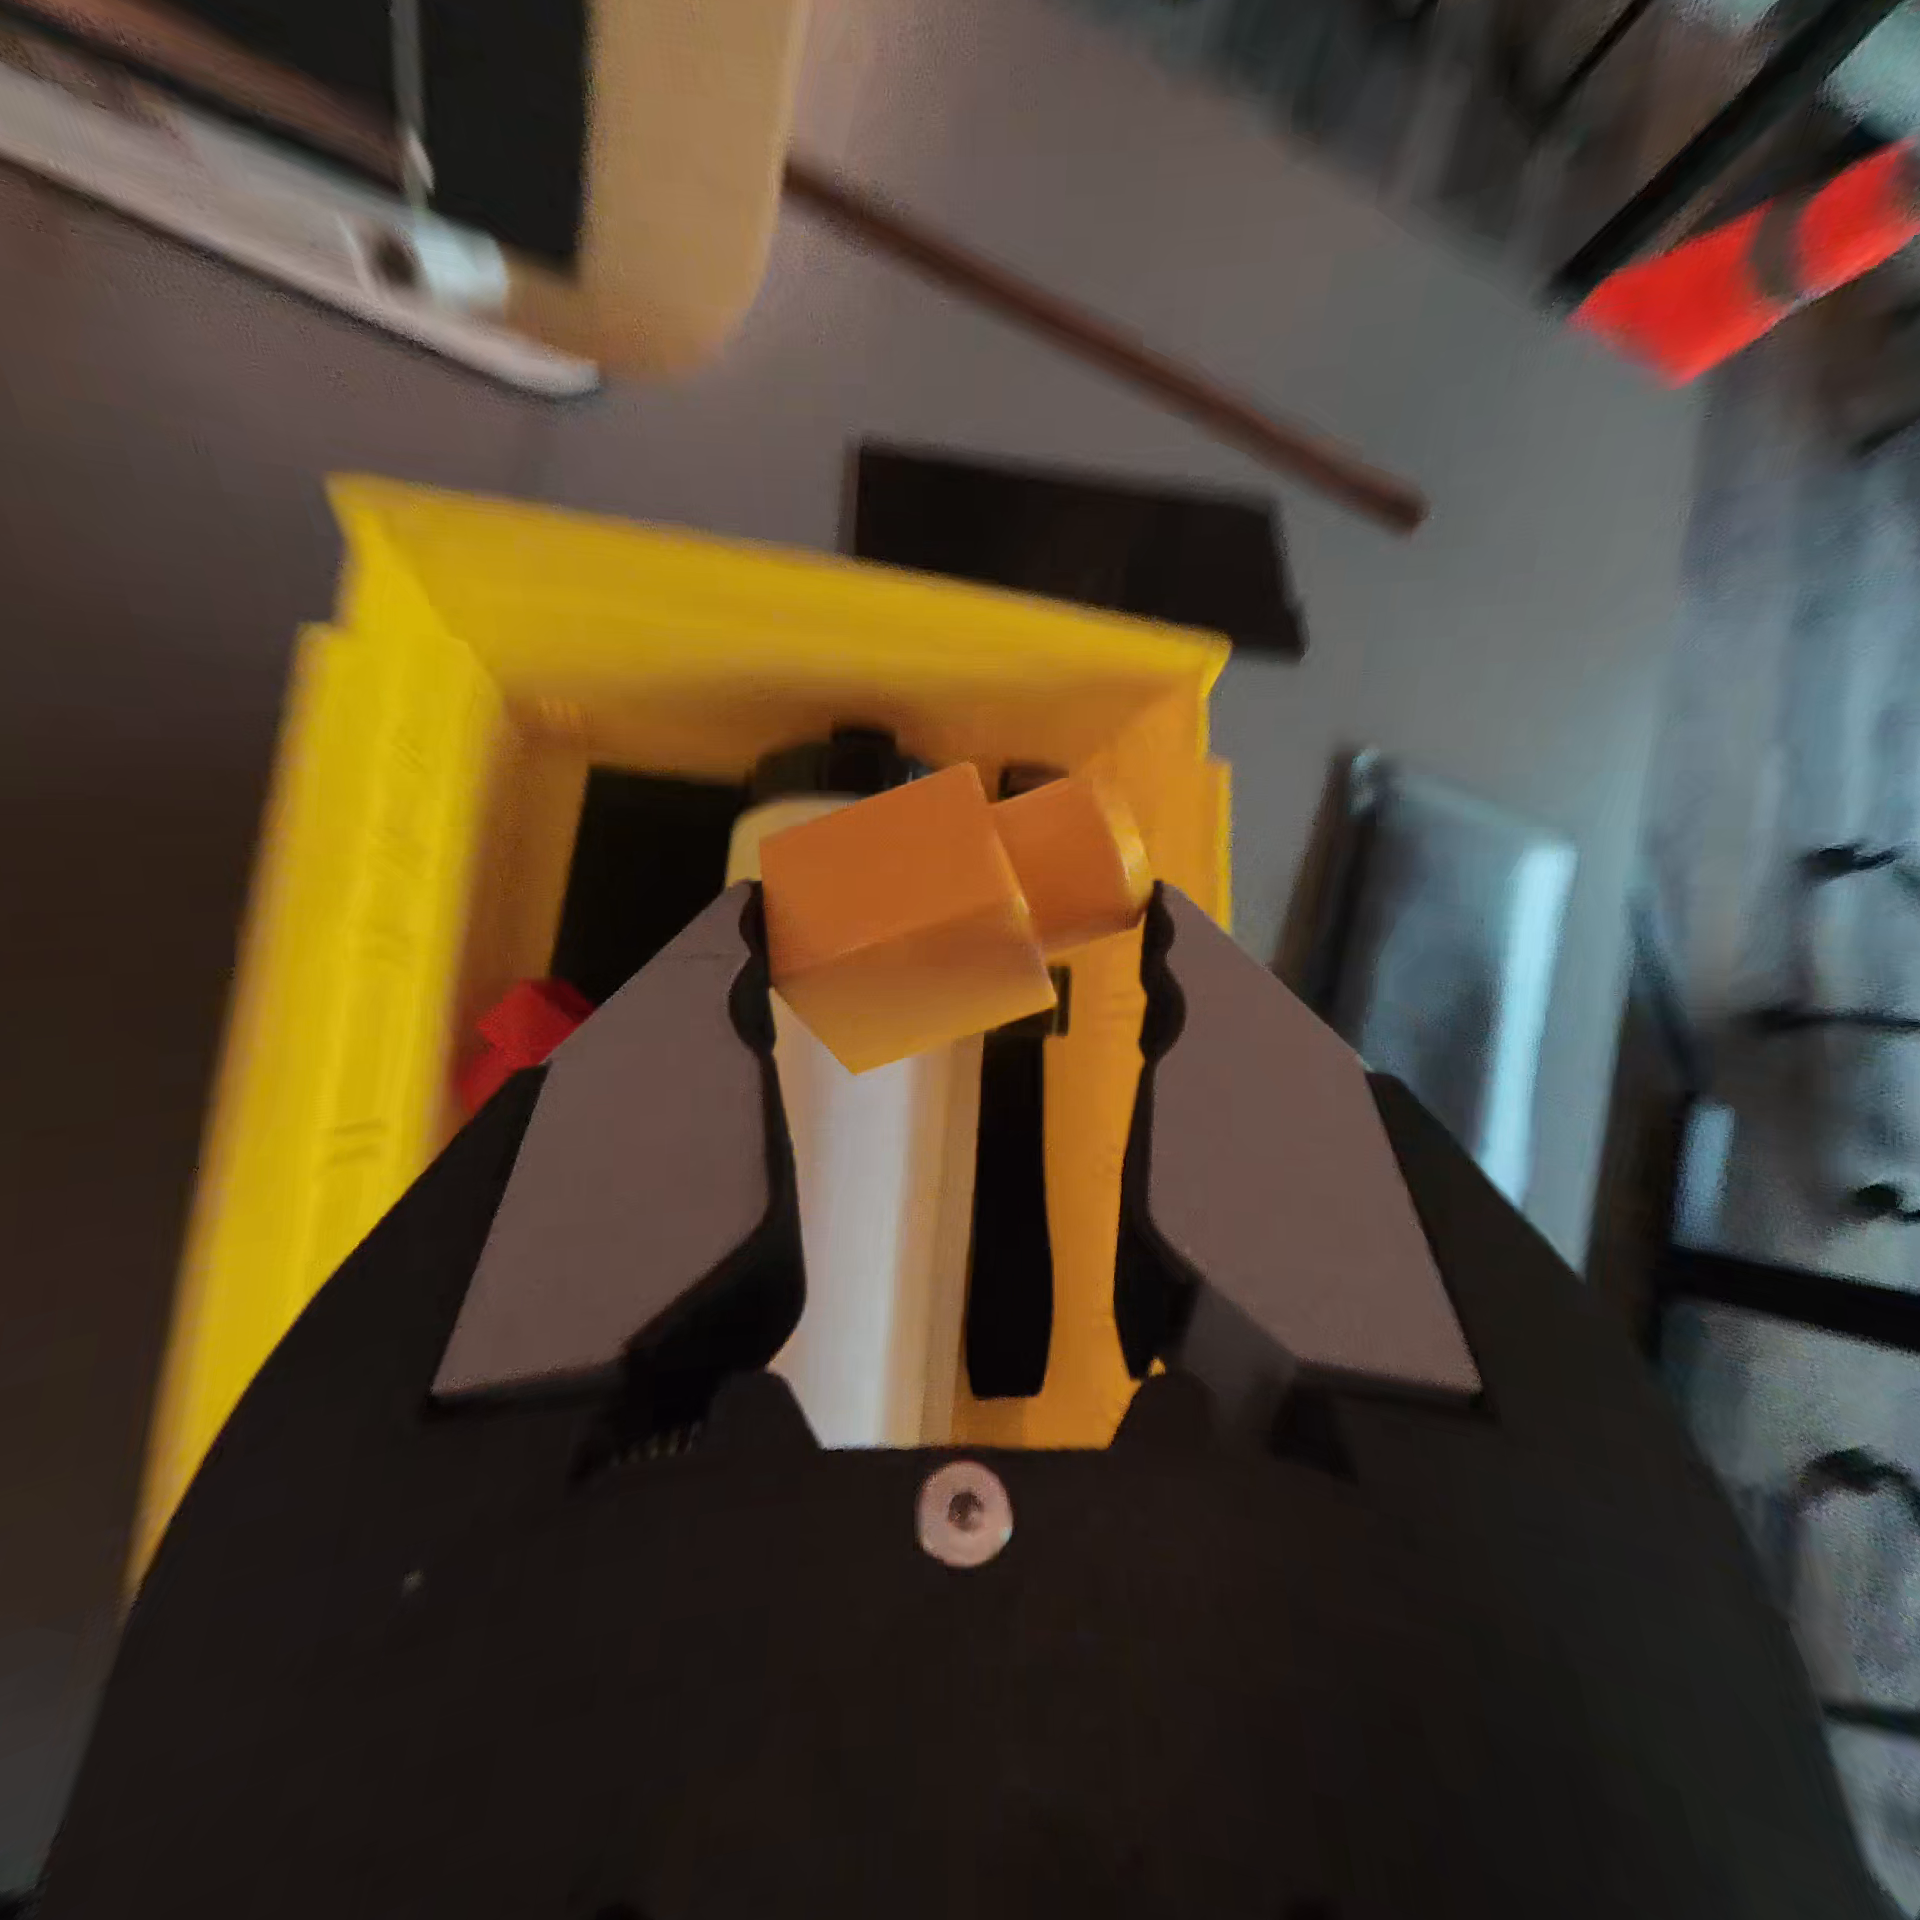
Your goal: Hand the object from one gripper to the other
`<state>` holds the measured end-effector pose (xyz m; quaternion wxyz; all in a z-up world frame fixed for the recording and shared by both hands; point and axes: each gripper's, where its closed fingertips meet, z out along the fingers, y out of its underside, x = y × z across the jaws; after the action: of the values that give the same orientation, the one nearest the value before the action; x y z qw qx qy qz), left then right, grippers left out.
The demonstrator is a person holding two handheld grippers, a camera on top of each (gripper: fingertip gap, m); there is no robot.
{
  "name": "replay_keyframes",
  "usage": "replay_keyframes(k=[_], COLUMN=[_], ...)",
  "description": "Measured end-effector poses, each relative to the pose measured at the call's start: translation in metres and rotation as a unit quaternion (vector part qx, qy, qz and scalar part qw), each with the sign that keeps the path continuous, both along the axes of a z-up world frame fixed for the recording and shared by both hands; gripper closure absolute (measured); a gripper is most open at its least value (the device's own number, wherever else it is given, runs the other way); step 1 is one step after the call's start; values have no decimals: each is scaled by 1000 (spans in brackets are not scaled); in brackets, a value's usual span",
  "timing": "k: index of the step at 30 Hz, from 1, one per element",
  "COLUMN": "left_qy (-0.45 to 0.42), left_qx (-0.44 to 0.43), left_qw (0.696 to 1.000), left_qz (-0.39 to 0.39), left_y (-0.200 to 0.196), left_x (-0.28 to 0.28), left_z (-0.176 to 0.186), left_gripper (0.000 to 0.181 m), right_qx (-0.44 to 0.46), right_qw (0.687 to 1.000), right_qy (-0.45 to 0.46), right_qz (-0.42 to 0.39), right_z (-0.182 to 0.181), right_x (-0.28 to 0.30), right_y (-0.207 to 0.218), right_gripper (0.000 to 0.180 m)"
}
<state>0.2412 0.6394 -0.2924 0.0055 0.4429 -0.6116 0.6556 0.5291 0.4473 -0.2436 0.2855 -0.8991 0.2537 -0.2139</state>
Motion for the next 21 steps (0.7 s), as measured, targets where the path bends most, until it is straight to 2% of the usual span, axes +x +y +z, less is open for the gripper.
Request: replay_keyframes(k=[2,4,5,9,13,15,17,19,21], left_qy=[-6,-26,-40,-94,-135,-134,-122,-102,-54], left_qx=[63,139,172,243,292,303,330,385,445], left_qw=[998,989,983,963,939,931,916,880,847], left_qz=[12,37,48,72,125,152,193,257,286], left_y=[0,3,3,-4,13,38,81,145,210], left_x=[2,6,6,-18,-59,-82,-103,-122,-141], left_z=[-12,-19,-20,-4,22,37,53,66,65], left_gripper=[138,125,121,107,119,120,120,122,131], right_qx=[-53,-82,-70,-19,25,54,81,104,121], right_qw=[997,994,995,999,999,997,993,987,981], right_qy=[39,42,43,4,-4,1,-5,-5,1], right_qz=[-36,-62,-63,-27,26,56,88,123,154], right_z=[-37,-52,-51,-20,3,13,24,29,28], right_x=[13,20,18,2,-31,-53,-75,-99,-119], right_y=[-23,-35,-33,-9,24,42,59,76,91], right_gripper=[110,110,105,107,109,108,110,111,111])
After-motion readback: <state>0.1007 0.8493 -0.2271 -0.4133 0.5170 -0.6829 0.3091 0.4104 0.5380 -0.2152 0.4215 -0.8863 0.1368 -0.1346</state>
